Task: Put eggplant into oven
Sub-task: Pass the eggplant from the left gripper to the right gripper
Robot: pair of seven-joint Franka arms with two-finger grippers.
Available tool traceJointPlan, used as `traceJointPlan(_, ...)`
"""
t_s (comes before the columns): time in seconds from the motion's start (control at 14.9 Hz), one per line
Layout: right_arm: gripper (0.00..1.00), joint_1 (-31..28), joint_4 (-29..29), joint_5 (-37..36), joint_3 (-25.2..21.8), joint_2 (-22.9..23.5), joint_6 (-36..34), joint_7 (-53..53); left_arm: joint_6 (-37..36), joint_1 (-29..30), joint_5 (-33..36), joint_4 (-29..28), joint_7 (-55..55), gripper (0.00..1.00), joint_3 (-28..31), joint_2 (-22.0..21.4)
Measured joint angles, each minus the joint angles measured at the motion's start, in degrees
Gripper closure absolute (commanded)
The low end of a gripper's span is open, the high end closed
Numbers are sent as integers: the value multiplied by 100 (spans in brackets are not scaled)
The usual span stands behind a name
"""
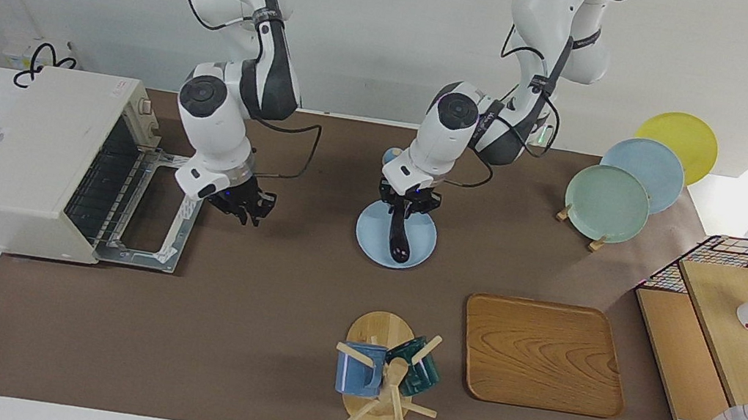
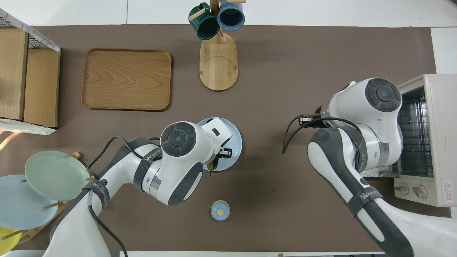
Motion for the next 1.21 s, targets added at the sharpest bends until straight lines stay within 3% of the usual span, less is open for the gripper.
traceJointPlan(0.2, 11, 136, 337, 0, 5, 2, -459, 44, -115, 73, 0, 75, 25, 0, 52, -40)
traceJointPlan(0.47, 10, 220, 502, -2, 12, 29, -525, -72, -1277, 886, 0, 633, 661, 0, 124, -297)
traceJointPlan(0.74, 0, 1162, 885, 11, 31, 139, -306, 348, -2021, 1814, 1, 984, 1571, 0, 190, -558)
traceJointPlan(1.01, 0, 2704, 2036, -416, 47, 1110, -238, 2318, -2214, 2466, 176, 1056, 1994, 0, 230, -782)
traceJointPlan(1.21, 0, 3299, 2802, -654, 37, 1993, 74, 3104, -2493, 2921, 239, 1152, 2261, 0, 249, -1020)
